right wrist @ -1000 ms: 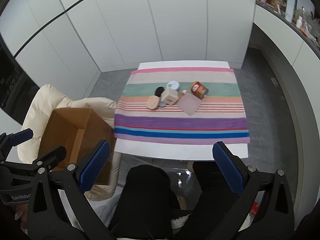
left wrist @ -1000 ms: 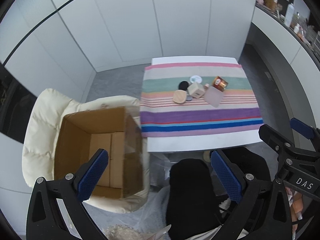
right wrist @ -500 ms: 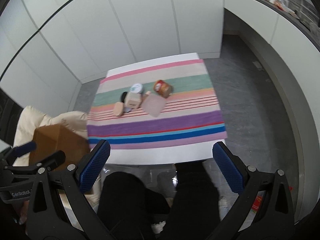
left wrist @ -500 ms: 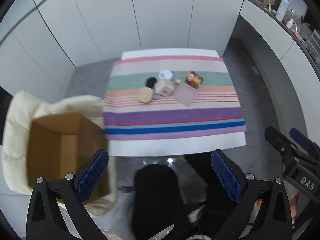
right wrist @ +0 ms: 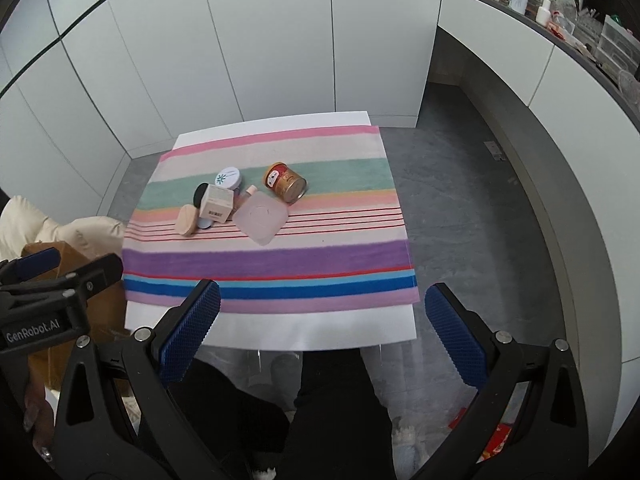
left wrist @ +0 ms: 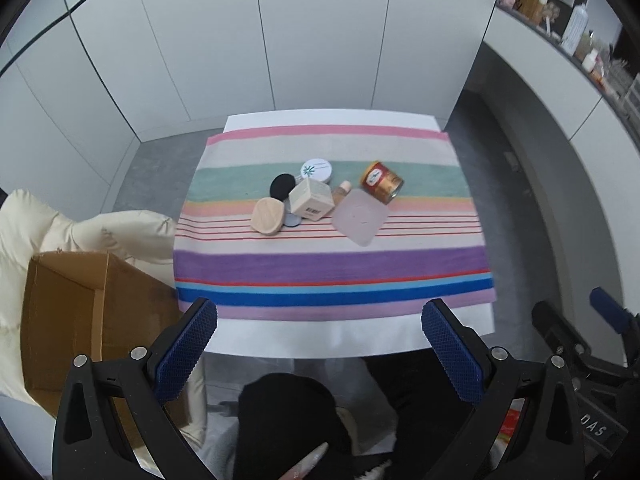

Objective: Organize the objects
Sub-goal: 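Move both tools toward the items on the striped cloth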

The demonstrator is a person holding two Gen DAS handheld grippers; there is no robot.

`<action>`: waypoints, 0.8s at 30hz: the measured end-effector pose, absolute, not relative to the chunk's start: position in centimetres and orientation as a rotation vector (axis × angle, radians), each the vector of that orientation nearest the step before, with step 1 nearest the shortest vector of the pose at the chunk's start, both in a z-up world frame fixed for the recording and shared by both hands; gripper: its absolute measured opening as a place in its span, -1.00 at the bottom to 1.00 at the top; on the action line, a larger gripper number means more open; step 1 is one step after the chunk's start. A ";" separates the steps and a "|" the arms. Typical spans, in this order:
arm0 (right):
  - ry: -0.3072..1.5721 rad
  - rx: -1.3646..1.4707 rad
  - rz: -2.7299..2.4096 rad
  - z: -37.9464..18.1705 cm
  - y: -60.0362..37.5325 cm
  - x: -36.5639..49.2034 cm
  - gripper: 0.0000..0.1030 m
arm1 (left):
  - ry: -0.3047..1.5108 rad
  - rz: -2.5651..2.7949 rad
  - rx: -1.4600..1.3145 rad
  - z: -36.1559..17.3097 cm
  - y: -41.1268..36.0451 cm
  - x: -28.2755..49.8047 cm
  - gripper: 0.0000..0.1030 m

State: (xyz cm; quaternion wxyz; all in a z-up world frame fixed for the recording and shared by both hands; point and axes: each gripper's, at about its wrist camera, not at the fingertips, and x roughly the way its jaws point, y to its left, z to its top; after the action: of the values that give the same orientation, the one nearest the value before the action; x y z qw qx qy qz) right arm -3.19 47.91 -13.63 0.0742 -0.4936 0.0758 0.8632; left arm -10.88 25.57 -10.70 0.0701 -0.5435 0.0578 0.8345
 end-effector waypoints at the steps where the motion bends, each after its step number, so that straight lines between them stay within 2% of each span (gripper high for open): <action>1: 0.237 -1.477 2.588 -14.1 47.9 -3.4 1.00 | 0.181 2.514 -1.638 -11.3 25.5 -11.3 1.00; 7: 0.300 -1.452 2.620 -17.8 48.4 -5.7 1.00 | 0.120 2.545 -1.667 -14.8 24.0 -14.1 1.00; 14: 0.135 -1.473 2.651 -22.4 47.7 -9.4 1.00 | 0.181 2.602 -1.695 -19.9 22.6 -17.6 0.98; 19: 0.415 -1.613 2.617 -26.9 48.4 -12.3 1.00 | -0.014 2.520 -1.751 -23.9 19.9 -20.3 0.99; 21: 0.446 -1.626 2.614 -28.5 48.1 -13.2 1.00 | -0.059 2.512 -1.768 -25.4 19.0 -21.2 0.99; 24: 0.396 -1.639 2.664 -30.8 46.8 -14.7 1.00 | -0.094 2.508 -1.768 -27.3 17.9 -22.7 0.99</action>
State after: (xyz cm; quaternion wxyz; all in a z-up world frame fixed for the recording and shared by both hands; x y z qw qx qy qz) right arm -14.71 46.81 -30.78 -0.0055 -0.5200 0.1255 0.8449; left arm -22.65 17.89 -27.32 0.0359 -0.5755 -0.0307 0.8164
